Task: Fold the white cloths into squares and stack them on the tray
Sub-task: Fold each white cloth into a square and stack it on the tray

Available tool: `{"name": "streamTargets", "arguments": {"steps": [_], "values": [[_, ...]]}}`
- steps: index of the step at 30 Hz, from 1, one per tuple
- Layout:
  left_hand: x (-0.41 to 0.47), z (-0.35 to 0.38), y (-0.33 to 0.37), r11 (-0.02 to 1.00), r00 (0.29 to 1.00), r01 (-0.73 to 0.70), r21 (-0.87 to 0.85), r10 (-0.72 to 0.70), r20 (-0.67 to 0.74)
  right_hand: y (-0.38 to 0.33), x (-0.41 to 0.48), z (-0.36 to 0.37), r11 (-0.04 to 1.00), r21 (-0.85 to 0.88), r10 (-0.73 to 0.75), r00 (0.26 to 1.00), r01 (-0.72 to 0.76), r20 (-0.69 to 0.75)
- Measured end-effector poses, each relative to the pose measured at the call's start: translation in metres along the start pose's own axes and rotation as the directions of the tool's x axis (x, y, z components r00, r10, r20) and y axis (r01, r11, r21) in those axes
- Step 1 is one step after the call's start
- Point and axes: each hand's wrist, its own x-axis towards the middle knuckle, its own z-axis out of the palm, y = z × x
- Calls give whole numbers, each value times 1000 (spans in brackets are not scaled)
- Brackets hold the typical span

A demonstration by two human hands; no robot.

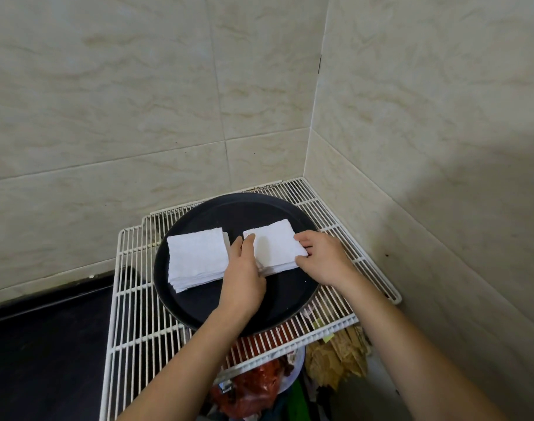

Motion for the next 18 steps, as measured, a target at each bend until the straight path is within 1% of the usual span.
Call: {"name": "streamTargets", "arguments": {"steps": [3, 5, 8, 11, 13, 14, 15, 16, 18], "values": [[0, 1, -2, 995, 998, -58, 80, 58, -2, -2, -1, 5, 997, -69, -36, 999, 34, -29], [-1, 3, -3, 983, 996, -87, 160, 83, 33, -3, -4, 5, 989, -144, -43, 998, 37, -41], [-4, 7, -4, 969, 992, -105, 224, 87, 88, -1, -10, 10, 963, -258, -88, 995, 74, -40], [-4, 7, 0, 960, 983, -75, 270, 27, 180, 0, -17, 11, 939, -318, -145, 989, 132, -17], [-5, -1, 7, 960, 972, -42, 278, -25, 233, -2, -26, 2, 943, -293, -174, 984, 158, -31], [-8, -7, 11, 960, 966, -32, 278, -42, 257, -2, -30, -3, 947, -278, -186, 981, 162, -60], [-13, -15, 16, 961, 965, -41, 273, -32, 259, -4, -36, -9, 947, -270, -205, 974, 172, -100], [-20, -22, 19, 962, 972, -75, 263, 11, 237, -4, -41, -13, 943, -277, -230, 964, 185, -137], [-35, -33, 18, 947, 979, -192, 257, 165, 123, -5, -49, -18, 927, -315, -271, 943, 202, -191]]}}
